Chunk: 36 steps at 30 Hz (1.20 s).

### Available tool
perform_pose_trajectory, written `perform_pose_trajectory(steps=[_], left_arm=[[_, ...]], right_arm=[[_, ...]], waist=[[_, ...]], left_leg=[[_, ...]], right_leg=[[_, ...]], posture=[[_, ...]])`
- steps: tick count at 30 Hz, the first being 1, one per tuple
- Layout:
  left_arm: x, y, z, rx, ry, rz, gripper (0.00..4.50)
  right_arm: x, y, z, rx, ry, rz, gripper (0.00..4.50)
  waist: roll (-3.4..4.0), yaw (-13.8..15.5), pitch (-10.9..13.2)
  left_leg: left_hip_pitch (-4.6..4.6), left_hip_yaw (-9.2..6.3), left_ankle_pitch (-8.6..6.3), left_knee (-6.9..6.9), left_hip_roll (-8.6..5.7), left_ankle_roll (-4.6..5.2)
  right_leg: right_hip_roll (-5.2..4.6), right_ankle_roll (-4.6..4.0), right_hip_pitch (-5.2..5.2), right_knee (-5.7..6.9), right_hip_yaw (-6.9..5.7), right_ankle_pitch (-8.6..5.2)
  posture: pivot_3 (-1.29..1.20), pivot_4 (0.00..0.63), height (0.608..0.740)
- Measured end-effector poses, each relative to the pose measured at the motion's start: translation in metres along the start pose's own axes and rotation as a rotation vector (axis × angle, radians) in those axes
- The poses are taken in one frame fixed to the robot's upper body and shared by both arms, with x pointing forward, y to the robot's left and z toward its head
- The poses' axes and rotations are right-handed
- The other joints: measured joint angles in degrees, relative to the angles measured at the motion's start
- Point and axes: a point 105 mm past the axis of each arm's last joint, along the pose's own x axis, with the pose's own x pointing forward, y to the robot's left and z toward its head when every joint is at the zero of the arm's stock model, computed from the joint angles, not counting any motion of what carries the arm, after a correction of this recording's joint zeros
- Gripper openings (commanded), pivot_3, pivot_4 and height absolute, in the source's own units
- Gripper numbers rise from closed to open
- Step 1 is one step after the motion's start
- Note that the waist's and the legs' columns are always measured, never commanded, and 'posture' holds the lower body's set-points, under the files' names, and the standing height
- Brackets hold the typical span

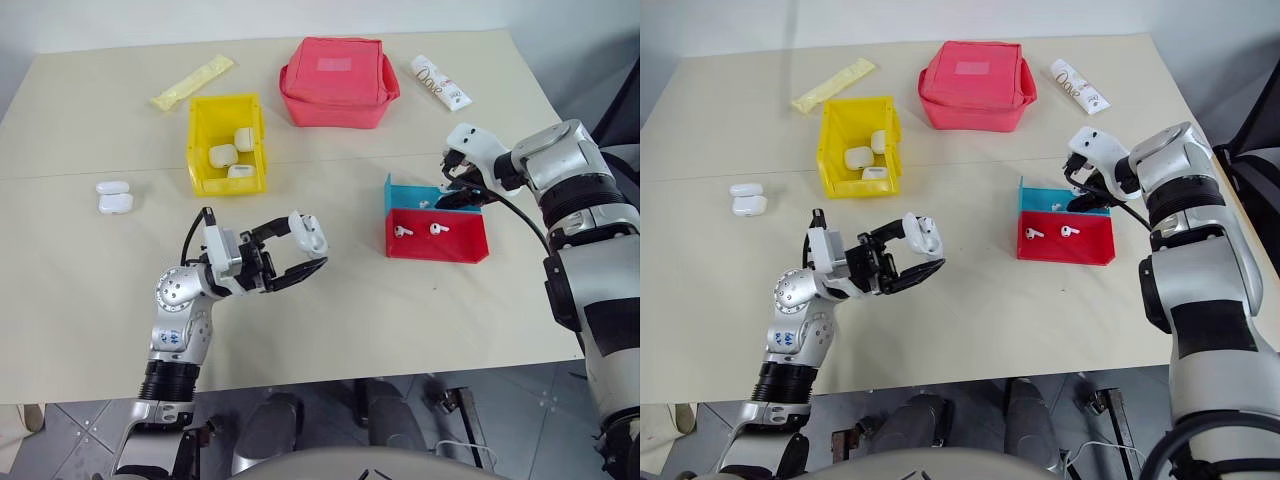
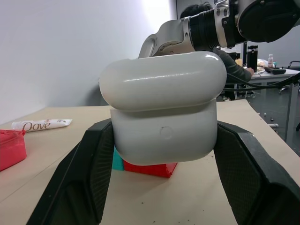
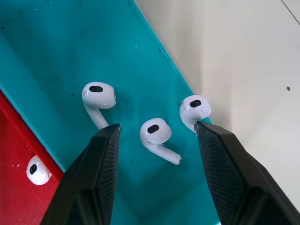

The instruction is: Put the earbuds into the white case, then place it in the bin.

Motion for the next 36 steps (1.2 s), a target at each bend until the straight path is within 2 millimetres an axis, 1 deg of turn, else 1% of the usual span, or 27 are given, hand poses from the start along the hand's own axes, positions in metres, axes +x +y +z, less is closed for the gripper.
perform_pose_trajectory(steps=[13,21,24,29,30,36], left_arm=[[-0.0001,0.0013,0.0000,0.002,0.002,0.011,2.82],[0.0002,0.0020,-0.0001,0.004,0.002,0.013,2.82],[0.0007,0.0029,-0.0004,0.003,0.002,0.014,2.82],[0.0008,0.0036,-0.0008,0.004,0.004,0.017,2.82],[0.0008,0.0036,-0.0008,0.004,0.005,0.017,2.82],[0.0009,0.0038,-0.0006,0.010,0.004,0.019,2.82]], right_arm=[[-0.0008,-0.0003,-0.0042,0.002,0.035,0.000,2.60],[-0.0035,0.0009,0.0003,0.007,0.037,0.016,2.60],[-0.0027,0.0016,0.0008,0.003,0.039,0.016,2.02],[-0.0027,0.0011,-0.0002,0.000,0.047,0.013,0.31],[-0.0026,0.0011,-0.0006,0.000,0.049,0.013,0.03],[-0.0020,0.0013,-0.0023,0.003,0.053,0.013,0.03]], waist=[[0.00,0.00,-0.01],[0.00,-0.04,-0.01],[0.00,-0.05,-0.01],[0.00,-0.07,-0.02],[0.00,-0.07,-0.02],[0.00,-0.11,-0.02]], left_leg=[[0.00,0.01,0.00,0.02,0.00,0.00],[0.00,0.01,0.00,0.02,0.00,0.00],[0.00,0.02,0.00,0.02,-0.01,0.00],[0.00,0.02,0.00,0.03,0.00,0.00],[0.00,0.02,0.00,0.04,-0.01,0.00],[0.00,0.03,0.00,0.04,-0.01,-0.01]], right_leg=[[0.00,0.00,-0.01,0.02,0.00,0.00],[-0.01,-0.01,-0.02,0.04,0.00,0.00],[0.00,-0.01,-0.02,0.05,-0.01,0.00],[0.00,-0.01,-0.03,0.06,-0.01,0.00],[0.00,-0.01,-0.03,0.06,-0.01,0.00],[-0.01,-0.01,-0.03,0.07,-0.01,0.00]], posture=[[0.00,0.150,0.740],[0.00,0.150,0.740],[0.00,0.150,0.740],[0.00,0.150,0.740],[0.00,0.150,0.740],[0.00,0.150,0.740]])
